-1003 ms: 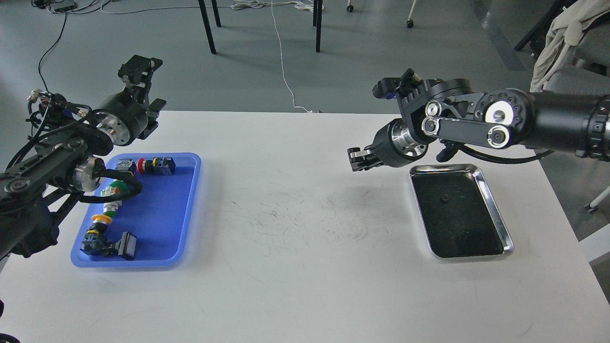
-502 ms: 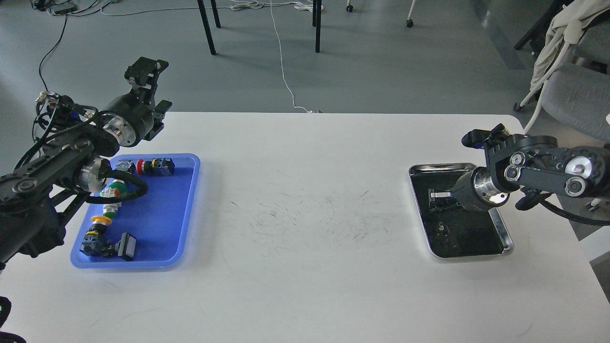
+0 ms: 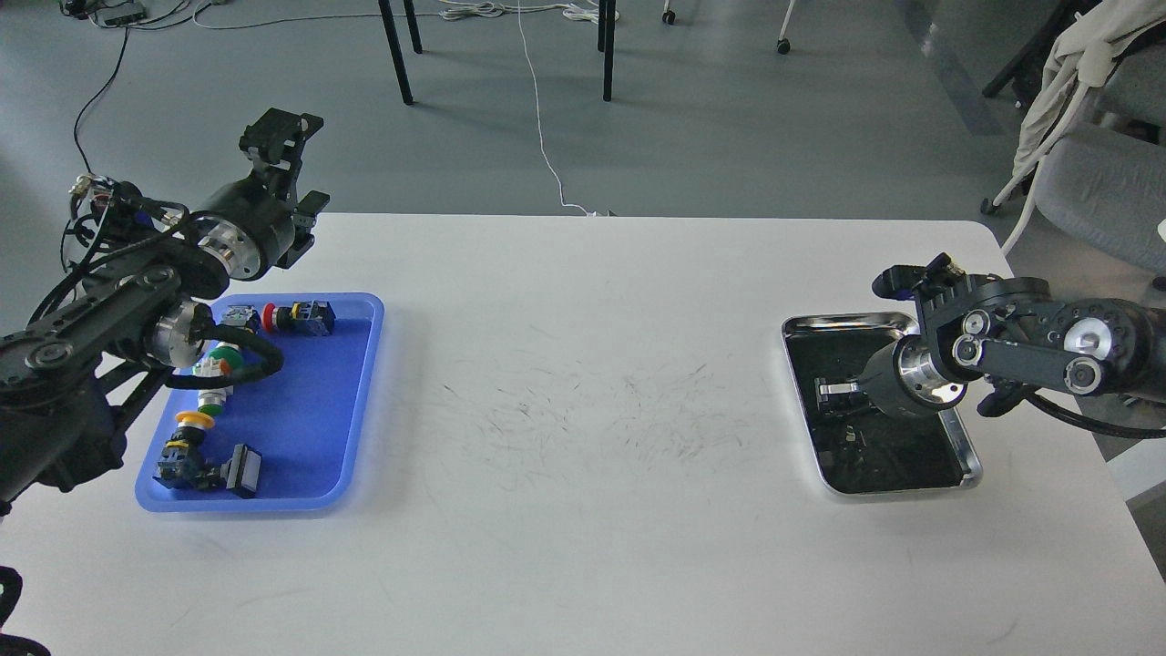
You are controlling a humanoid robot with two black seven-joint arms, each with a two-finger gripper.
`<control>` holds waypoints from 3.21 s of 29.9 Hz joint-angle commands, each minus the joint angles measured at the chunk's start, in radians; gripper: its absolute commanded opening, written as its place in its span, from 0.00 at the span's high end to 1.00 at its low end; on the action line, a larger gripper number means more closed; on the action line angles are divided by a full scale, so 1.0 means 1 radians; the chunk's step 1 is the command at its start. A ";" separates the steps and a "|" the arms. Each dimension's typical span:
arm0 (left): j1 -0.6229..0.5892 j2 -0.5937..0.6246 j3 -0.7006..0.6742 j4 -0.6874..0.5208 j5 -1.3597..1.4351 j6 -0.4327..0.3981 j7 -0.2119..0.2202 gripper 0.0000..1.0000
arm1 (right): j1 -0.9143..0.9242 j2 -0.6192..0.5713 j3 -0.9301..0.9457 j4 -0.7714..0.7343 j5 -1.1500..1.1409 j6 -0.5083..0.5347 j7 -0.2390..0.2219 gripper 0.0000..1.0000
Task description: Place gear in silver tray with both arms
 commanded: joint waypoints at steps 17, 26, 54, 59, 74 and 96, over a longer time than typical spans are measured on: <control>-0.004 -0.001 0.003 0.001 0.000 0.008 0.001 0.02 | 0.058 -0.104 0.016 0.138 0.000 0.000 0.001 0.95; -0.004 -0.001 0.003 -0.001 0.000 0.008 0.001 0.02 | 0.027 -0.104 0.013 0.121 -0.040 0.000 -0.001 0.95; -0.009 0.000 0.004 0.002 0.006 0.009 0.001 0.02 | 0.021 -0.139 0.230 0.071 -0.011 0.000 0.001 0.06; -0.009 -0.001 -0.005 0.016 -0.002 0.101 -0.008 0.02 | -0.034 -0.199 0.528 0.028 0.168 0.000 0.007 0.06; -0.006 -0.081 -0.026 0.027 -0.267 0.071 -0.016 0.02 | -0.578 -0.130 1.157 -0.183 1.134 0.000 0.085 0.04; 0.072 -0.171 -0.188 0.186 -0.353 -0.107 -0.060 0.02 | -0.672 0.005 1.374 -0.046 1.126 -0.126 0.099 0.01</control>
